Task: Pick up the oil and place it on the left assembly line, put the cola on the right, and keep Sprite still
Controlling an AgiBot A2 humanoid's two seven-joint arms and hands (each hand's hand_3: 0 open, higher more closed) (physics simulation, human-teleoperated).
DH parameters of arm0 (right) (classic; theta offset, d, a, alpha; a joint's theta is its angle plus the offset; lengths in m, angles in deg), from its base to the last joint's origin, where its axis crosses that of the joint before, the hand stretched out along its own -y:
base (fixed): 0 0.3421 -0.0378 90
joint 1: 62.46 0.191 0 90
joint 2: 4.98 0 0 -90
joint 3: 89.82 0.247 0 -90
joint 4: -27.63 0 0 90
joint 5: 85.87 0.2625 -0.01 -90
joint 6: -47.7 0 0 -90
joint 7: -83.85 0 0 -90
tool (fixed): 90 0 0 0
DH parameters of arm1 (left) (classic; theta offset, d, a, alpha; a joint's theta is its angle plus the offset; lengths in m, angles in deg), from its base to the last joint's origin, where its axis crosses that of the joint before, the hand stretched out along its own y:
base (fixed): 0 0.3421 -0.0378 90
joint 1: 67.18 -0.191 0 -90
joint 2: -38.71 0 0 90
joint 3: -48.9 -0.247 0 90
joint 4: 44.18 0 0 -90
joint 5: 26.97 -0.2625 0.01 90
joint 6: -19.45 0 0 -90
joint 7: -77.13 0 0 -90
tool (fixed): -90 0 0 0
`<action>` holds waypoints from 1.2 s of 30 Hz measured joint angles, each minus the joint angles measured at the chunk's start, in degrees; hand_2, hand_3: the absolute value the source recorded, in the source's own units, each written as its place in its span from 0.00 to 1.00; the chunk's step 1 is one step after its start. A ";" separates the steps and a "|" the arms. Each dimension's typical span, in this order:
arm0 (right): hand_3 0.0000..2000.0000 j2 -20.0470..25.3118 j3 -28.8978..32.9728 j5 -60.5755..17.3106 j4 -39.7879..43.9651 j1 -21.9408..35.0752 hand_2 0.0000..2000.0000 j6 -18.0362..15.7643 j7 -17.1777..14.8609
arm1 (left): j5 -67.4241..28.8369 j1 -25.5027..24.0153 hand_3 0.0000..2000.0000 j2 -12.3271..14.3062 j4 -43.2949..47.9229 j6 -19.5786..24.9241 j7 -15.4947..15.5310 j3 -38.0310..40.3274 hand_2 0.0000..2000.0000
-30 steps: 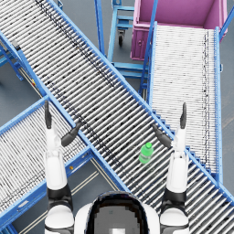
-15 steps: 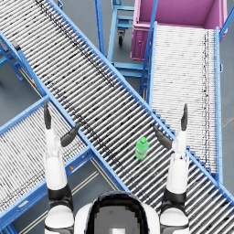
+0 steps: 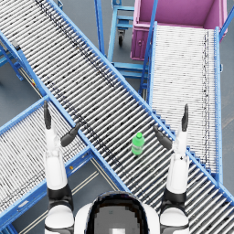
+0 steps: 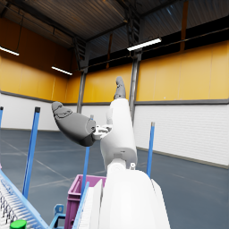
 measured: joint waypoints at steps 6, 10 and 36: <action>0.00 0.14 0.39 0.00 0.33 -0.29 0.00 0.00 0.00 | 0.00 -0.49 0.00 0.16 0.24 0.00 0.00 0.01 0.00; 0.00 0.22 0.37 0.00 0.46 -0.54 0.00 0.00 0.00 | 0.00 -0.89 0.00 0.28 0.24 0.00 0.00 0.11 0.00; 0.00 0.38 0.52 0.00 0.16 -0.39 0.00 0.00 0.00 | 0.00 -0.57 0.00 0.49 0.58 0.00 0.00 0.18 0.00</action>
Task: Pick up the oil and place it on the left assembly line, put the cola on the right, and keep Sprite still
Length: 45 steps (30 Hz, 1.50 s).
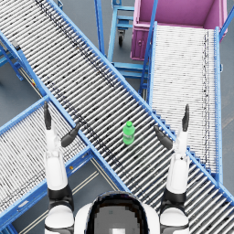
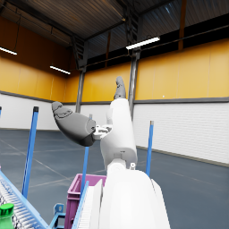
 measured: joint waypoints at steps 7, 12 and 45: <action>0.00 0.11 0.11 0.00 -0.03 -0.23 0.00 0.00 0.00 | 0.00 -0.08 0.00 0.04 0.00 0.00 0.00 0.02 0.00; 0.00 0.16 0.15 0.00 -0.18 -0.38 0.00 0.00 0.00 | 0.00 -0.09 0.00 0.04 0.00 0.00 0.00 0.02 0.00; 0.00 -8.91 -14.58 25.91 4.75 -5.72 0.00 -4.64 -4.69 | 25.91 -9.92 0.00 -8.83 -4.24 -4.69 -4.68 -13.84 0.00</action>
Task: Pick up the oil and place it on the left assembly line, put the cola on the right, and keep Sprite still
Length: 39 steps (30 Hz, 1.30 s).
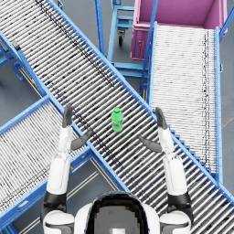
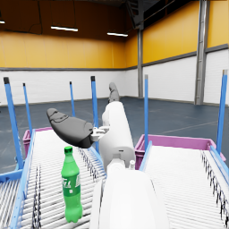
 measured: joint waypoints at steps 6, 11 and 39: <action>0.00 -1.92 -3.10 5.46 1.05 -1.03 0.00 -0.97 -0.99 | 5.46 -1.96 0.00 -1.88 -0.91 -0.98 -0.98 -2.92 0.00; 0.00 -2.08 -3.38 5.94 1.14 -1.11 0.00 -1.06 -1.07 | 5.94 -2.12 0.00 -2.03 -0.98 -1.07 -1.07 -3.18 0.00; 0.00 -2.11 -3.44 6.05 1.16 -1.13 0.00 -1.08 -1.09 | 6.05 -2.15 0.00 -2.06 -1.00 -1.09 -1.09 -3.24 0.00</action>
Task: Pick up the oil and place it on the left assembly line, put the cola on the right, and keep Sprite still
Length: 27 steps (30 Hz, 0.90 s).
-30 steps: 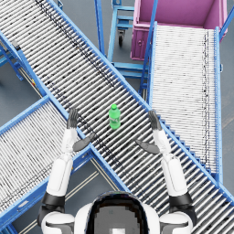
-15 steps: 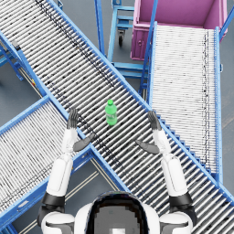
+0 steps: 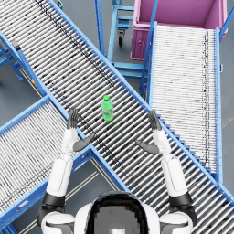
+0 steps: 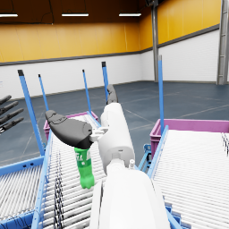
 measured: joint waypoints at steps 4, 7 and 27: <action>0.00 0.00 0.00 0.00 0.00 0.00 0.00 0.00 0.00 | 0.00 0.00 0.00 0.00 0.00 0.00 0.00 0.00 0.00; 0.00 0.00 0.00 0.00 0.00 0.00 0.00 0.00 0.00 | 0.00 0.00 0.00 0.00 0.00 0.00 0.00 0.00 0.00; 0.00 0.00 0.00 0.00 0.00 0.00 0.00 0.00 0.00 | 0.00 0.00 0.00 0.00 0.00 0.00 0.00 0.00 0.00</action>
